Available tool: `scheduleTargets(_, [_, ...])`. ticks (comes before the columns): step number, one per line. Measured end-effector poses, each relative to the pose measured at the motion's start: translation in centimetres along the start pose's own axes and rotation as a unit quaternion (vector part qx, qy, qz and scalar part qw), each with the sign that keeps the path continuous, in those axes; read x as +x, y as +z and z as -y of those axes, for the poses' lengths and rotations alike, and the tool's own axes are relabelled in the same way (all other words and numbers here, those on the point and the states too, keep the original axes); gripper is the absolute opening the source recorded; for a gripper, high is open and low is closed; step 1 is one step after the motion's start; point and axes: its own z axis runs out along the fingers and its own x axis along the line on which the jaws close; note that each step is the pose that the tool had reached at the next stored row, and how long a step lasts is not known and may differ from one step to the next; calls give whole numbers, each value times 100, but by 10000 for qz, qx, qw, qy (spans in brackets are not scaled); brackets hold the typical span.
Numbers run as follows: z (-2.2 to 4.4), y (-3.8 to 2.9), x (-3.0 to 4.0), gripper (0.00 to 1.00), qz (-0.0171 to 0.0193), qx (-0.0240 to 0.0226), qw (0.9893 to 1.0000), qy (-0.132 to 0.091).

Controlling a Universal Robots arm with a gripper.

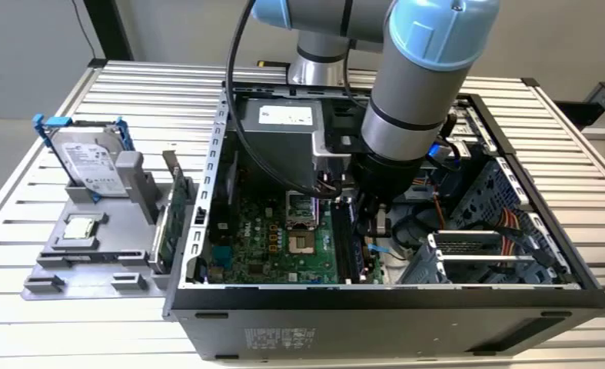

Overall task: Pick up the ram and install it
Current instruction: 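Press down the ram until it locks into place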

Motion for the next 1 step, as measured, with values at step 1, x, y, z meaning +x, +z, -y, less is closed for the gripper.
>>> scheduleTargets(1, [0, 0, 0, 0, -1, 0, 10000, 0])
